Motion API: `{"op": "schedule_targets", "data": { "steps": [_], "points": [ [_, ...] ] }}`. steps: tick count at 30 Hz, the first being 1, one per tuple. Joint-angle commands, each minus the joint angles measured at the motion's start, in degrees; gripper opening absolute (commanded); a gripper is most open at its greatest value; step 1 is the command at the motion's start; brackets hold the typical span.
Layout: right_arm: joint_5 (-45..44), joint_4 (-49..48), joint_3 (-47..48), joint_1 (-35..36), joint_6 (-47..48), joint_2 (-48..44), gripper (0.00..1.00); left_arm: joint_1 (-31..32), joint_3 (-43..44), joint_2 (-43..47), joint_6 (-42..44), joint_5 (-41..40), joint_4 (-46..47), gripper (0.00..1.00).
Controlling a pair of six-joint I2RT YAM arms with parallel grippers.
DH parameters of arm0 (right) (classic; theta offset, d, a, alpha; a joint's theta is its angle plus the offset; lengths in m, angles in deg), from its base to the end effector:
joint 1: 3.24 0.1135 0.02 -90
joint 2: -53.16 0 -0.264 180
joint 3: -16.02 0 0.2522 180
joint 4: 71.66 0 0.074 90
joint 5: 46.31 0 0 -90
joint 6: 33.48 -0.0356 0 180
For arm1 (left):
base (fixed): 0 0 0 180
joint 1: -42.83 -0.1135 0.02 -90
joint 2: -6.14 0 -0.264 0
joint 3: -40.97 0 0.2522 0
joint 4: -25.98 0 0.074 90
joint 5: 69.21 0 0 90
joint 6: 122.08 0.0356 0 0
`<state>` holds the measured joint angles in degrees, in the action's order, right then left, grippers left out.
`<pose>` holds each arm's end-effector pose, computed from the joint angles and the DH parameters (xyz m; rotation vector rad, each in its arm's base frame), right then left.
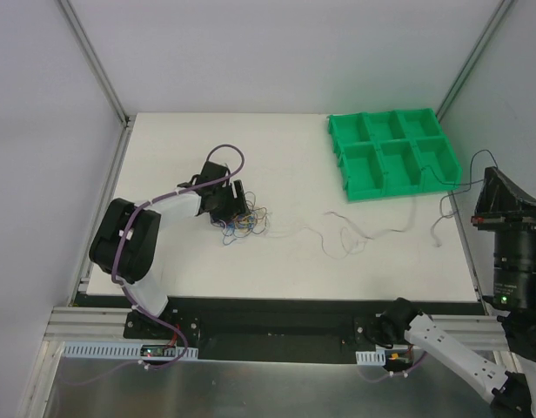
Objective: Untangle the cables
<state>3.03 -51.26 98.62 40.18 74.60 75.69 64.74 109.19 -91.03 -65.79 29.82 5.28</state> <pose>0.0012 -0.0308 0.4977 0.1393 1.0565 0.0882 0.3174 -0.1337 0.1702 -0.1865 2.5163 -0.6085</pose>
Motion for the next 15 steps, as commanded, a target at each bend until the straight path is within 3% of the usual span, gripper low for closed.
{"op": "schedule_targets", "data": {
  "steps": [1, 8, 15],
  "points": [
    [-3.89, 0.39, 1.74, -0.09, 4.41, 5.77, 0.0, -1.08, -2.34, 1.97, 0.67, -3.68, -3.61, 0.7],
    [2.6, 3.12, 8.84, -0.09, 4.85, 8.76, 0.0, -1.26, -3.22, 6.37, 3.03, -2.27, -3.61, 0.8],
    [4.01, 6.45, 10.97, 0.0, 4.77, 11.75, 0.0, -1.96, -1.37, 12.86, 3.22, -1.13, -5.01, 0.81]
  ]
}}
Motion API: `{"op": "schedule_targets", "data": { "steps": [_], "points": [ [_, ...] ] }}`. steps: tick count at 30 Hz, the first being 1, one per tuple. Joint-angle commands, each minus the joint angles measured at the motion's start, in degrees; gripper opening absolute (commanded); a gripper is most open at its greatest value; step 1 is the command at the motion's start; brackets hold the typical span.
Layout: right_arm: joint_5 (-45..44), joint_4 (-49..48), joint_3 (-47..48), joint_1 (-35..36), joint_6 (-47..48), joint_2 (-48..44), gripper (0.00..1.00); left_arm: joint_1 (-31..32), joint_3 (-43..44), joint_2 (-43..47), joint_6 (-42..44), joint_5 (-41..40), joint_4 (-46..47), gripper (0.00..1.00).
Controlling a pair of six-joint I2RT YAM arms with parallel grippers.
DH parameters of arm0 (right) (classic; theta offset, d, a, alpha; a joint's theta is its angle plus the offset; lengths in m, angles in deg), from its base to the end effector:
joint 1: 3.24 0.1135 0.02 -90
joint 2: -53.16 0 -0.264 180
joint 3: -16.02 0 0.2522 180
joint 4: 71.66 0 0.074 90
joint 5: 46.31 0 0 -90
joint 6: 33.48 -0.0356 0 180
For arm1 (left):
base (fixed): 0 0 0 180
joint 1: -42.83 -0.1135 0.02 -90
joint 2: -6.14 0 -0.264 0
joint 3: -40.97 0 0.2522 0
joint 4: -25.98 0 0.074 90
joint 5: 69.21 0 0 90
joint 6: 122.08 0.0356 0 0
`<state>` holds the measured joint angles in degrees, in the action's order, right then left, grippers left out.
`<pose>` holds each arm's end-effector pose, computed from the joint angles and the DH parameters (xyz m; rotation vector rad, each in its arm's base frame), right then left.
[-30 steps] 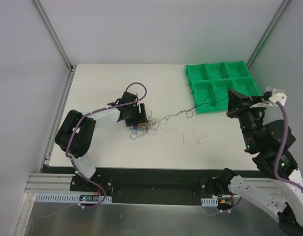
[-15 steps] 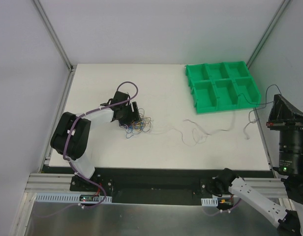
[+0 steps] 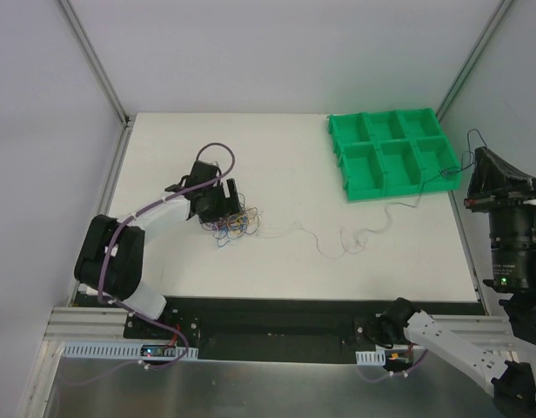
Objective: Untangle the cables
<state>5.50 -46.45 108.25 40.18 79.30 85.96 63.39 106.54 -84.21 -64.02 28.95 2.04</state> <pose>0.0229 -0.0086 0.5310 0.0017 1.1130 -0.0019 0.3003 -0.1180 0.1897 -0.1807 2.4897 -0.5754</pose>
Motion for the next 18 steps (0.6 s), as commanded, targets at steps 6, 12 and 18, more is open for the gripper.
{"op": "schedule_targets", "data": {
  "steps": [6, 12, 18],
  "points": [
    [-0.29, -0.54, -3.59, -0.26, -0.99, 7.7, 0.0, -0.61, 5.92, 13.34, 2.85, 5.7, -5.11, 0.85],
    [5.23, 2.53, 5.18, -3.33, -6.0, 21.85, 0.0, -0.61, 14.17, 15.46, 7.24, 17.74, -8.01, 0.99],
    [16.29, 4.99, 15.37, -15.71, -12.05, 31.53, 0.0, -0.69, 21.57, 13.8, 11.72, 24.97, -10.13, 0.99]
  ]
}}
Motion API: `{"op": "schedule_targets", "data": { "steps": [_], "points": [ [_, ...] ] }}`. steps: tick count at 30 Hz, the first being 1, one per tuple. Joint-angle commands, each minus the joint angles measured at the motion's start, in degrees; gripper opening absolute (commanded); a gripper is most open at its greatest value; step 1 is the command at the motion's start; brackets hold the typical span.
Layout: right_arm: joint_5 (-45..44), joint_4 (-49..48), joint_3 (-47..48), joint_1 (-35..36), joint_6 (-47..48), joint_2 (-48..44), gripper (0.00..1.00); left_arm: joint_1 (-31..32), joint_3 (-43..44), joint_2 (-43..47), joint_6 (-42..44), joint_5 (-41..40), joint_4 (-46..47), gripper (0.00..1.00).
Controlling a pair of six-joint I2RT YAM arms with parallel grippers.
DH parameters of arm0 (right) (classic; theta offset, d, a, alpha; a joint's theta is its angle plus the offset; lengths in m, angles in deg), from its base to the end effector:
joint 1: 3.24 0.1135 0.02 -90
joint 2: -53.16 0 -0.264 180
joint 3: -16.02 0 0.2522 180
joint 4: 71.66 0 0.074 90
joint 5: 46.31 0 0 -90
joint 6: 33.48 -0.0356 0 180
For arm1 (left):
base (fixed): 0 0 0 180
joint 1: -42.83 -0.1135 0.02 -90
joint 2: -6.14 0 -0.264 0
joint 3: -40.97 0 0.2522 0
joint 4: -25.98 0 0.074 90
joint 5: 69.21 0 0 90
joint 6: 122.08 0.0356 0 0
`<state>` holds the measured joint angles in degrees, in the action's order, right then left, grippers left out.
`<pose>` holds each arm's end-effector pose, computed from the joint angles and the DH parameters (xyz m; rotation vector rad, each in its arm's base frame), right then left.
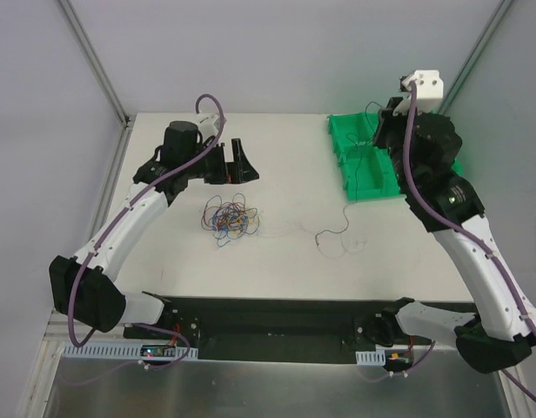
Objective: Untangle the cables
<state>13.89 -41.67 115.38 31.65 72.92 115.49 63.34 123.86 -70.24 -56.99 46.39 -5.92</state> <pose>0.1765 0.1015 0.5120 -0.2266 1.4476 -0.1135 0.2796 -0.1210 0.3532 0.2184 2.0868 -0.9423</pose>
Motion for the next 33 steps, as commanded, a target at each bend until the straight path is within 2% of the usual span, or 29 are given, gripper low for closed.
{"op": "schedule_targets", "data": {
  "steps": [1, 8, 18, 33],
  "points": [
    [8.7, 1.34, 9.83, -9.38, -6.2, 3.4, 0.0, -0.56, 4.79, -0.87, 4.95, 7.88, -2.17, 0.99],
    [13.88, 1.27, 17.14, -16.95, -7.7, 8.86, 0.0, -0.56, 6.73, -5.0, 5.57, 13.33, -2.52, 0.98],
    [24.34, -3.13, 16.71, -26.8, -14.02, 18.35, 0.0, -0.74, 4.36, -4.48, 6.45, 13.95, -2.52, 0.98],
    [31.1, -5.77, 13.45, -29.71, -13.68, 21.35, 0.0, -0.83, 3.3, -4.13, 6.89, 13.42, -2.52, 0.98]
  ]
}}
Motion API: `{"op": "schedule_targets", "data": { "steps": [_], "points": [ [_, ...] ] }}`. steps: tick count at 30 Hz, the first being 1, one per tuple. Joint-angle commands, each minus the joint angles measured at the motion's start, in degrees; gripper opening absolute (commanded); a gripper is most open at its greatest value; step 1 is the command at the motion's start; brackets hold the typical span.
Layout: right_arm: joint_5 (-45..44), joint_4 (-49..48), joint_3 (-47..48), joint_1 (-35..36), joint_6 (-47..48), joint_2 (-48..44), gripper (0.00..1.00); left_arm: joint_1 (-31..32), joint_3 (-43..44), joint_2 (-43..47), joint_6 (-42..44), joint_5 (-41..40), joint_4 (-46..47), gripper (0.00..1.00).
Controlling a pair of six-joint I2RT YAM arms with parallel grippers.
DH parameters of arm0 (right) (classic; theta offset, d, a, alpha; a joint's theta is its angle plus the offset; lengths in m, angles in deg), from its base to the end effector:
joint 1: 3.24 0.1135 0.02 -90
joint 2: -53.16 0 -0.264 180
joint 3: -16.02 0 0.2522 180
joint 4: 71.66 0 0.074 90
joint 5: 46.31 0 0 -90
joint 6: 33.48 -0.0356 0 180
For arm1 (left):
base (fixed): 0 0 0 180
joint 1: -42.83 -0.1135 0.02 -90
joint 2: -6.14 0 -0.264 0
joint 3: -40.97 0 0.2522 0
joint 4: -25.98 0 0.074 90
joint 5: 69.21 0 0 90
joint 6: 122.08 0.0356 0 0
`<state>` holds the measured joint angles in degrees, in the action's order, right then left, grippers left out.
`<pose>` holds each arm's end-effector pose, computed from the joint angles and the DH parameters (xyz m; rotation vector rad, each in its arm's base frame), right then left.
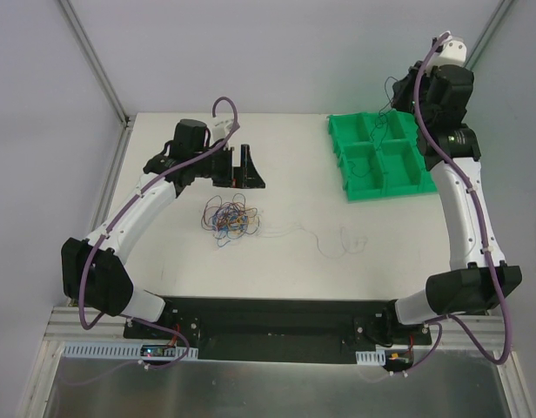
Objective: Untangle the cables
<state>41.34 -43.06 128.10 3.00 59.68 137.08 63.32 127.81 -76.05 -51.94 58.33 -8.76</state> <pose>0.3222 0.0338 0.4942 -0.0973 1.5755 0.0097 0.2959 -0.1337 0.3442 0.4283 2.1250 -1.1014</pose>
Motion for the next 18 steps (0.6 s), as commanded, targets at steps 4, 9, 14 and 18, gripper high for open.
{"op": "schedule_targets", "data": {
  "steps": [4, 9, 14, 18],
  "points": [
    [5.33, -5.07, 2.66, -1.93, -0.52, 2.29, 0.0, -0.89, -0.66, 1.6, 1.93, 1.57, 0.4, 0.98],
    [6.56, -4.55, 1.8, -2.2, -1.31, 3.97, 0.0, -1.33, -0.92, 1.77, 1.75, 1.4, 0.32, 0.98],
    [5.6, -10.15, -10.23, -2.2, -0.62, 3.53, 0.0, -1.68, -1.53, 2.21, 1.66, -0.01, 0.32, 0.97],
    [8.4, -9.91, -12.11, -3.08, 0.62, 9.05, 0.0, -1.68, -1.45, 1.95, 1.31, -0.54, 0.32, 0.97]
  ]
}}
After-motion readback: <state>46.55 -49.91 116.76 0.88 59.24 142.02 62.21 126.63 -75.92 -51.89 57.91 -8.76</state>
